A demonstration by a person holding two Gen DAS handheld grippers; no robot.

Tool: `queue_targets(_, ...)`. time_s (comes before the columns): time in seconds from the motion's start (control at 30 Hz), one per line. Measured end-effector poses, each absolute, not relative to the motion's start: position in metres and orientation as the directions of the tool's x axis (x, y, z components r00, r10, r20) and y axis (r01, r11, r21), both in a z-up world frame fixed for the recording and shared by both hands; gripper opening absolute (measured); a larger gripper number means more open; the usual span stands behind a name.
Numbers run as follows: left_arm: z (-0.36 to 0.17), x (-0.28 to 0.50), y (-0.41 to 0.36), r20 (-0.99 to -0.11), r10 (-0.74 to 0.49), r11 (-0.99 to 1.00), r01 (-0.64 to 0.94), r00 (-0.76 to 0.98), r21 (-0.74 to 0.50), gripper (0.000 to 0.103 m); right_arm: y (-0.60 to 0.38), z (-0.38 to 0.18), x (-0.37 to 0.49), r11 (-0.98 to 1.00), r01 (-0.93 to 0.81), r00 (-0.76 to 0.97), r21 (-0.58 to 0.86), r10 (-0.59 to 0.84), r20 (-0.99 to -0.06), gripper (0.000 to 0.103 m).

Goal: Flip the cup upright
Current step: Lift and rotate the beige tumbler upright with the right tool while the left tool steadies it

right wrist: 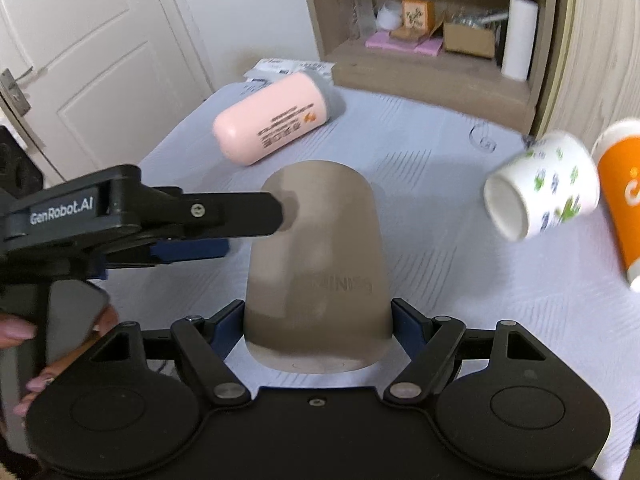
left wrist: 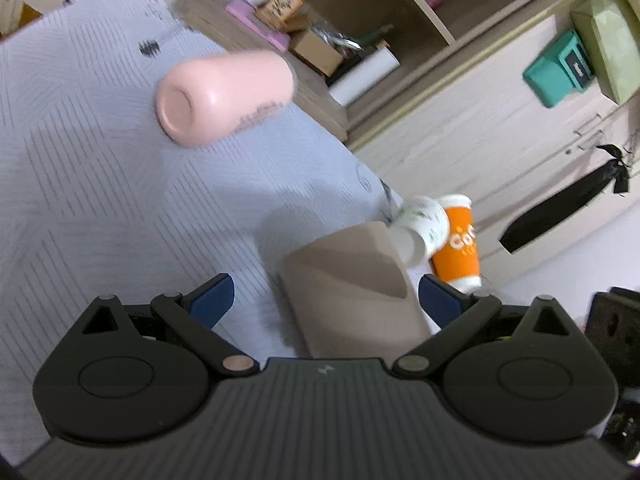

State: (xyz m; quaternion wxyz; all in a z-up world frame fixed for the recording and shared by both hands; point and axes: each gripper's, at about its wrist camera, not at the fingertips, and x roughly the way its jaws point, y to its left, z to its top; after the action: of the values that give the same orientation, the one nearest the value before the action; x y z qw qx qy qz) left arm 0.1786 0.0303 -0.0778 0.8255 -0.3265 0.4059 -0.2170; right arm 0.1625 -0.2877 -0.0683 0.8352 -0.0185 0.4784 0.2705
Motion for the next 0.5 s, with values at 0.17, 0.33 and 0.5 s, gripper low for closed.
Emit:
queue_targets(0.17,-0.080,0.175,0.020,-0.513,-0.663,0.662,0.106,0.545,-0.742,0.091,-0.292,-0.071,0.166,0.846,-0.458,0.392,0.273,0.468,-0.792,0.082)
queue_targets(0.33,-0.084,0.179,0.015,-0.520,-0.673,0.655,0.095,0.526,-0.750,0.080,-0.295,-0.070,0.166,0.827,-0.493,0.387,0.271,0.488,-0.782,0.082)
queue_targets(0.5,-0.086,0.180,0.014,-0.500,-0.694,0.636,0.115,0.519,-0.763,0.077,-0.295,-0.061,0.173,0.804,-0.544,0.394,0.238,0.496,-0.774,0.084)
